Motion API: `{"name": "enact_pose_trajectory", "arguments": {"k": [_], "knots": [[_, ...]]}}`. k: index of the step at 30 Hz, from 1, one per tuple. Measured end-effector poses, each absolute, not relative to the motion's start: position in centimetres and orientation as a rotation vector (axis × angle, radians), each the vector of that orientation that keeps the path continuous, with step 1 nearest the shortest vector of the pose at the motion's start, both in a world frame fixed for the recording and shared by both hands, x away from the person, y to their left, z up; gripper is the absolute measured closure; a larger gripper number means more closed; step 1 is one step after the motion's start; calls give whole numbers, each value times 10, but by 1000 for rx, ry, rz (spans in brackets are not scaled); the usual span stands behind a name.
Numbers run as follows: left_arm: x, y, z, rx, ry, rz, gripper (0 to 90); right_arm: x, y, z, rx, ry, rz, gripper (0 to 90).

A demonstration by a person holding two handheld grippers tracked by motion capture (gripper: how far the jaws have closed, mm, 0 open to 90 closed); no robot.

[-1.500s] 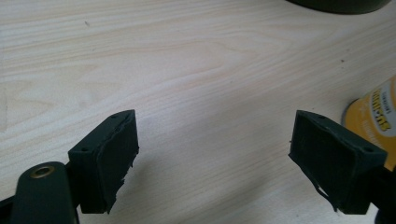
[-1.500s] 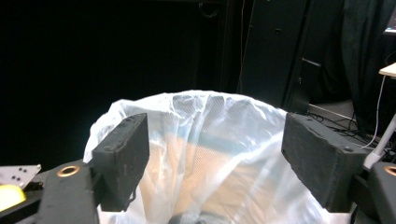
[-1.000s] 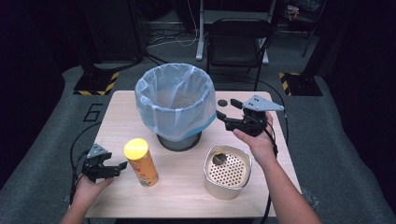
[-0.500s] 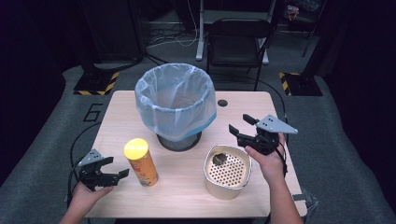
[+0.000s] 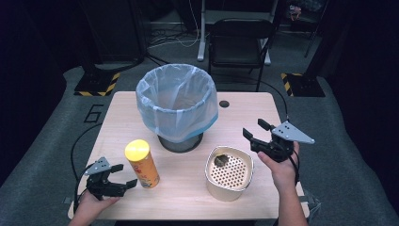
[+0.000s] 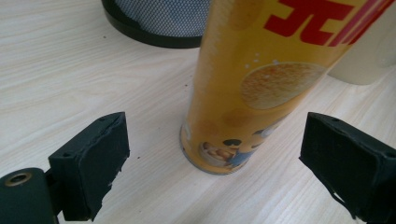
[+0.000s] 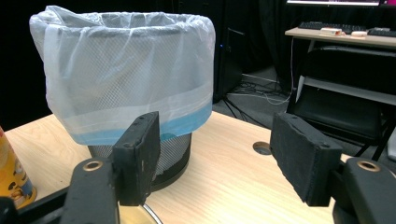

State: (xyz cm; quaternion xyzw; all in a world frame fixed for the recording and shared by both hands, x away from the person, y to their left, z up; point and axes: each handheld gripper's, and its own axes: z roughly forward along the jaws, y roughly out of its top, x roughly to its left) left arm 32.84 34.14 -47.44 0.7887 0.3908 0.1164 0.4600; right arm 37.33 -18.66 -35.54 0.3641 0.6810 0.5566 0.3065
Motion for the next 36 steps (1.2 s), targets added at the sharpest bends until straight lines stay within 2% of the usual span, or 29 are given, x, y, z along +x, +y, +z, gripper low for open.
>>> {"name": "enact_pose_trajectory", "arguments": {"k": [13,15,36], "knots": [[336,321,-484,1991,898,254,81,376,-185,-365,978,1832,1442,331],[340,318,-486,2020,869,286,82,375,-186,-366,984,1833,1434,332],[350,302,-498,2008,839,305,127,368,-199,-371,1031,1798,1422,331]]}}
